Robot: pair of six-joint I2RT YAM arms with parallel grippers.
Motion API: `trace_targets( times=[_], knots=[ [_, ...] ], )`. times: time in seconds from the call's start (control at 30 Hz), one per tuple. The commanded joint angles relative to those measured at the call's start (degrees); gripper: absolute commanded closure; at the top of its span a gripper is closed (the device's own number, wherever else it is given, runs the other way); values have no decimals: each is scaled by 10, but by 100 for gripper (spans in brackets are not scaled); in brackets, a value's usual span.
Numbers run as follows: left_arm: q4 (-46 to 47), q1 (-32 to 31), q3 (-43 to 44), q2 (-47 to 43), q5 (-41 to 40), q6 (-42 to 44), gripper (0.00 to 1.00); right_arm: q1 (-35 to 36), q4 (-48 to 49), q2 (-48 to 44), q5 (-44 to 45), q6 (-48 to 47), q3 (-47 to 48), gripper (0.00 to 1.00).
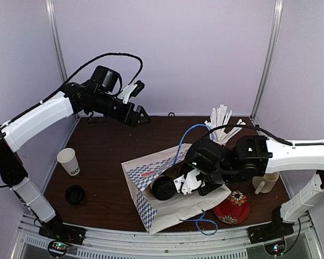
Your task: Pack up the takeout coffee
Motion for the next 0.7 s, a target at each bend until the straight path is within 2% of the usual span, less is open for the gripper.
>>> trace_targets(
  times=[0.0, 0.67],
  knots=[
    [32, 3, -10, 0, 19, -3, 18, -17, 36, 4, -11, -3, -7, 38],
    [49, 18, -52, -19, 26, -3, 18, -55, 94, 41, -31, -15, -25, 38]
  ],
)
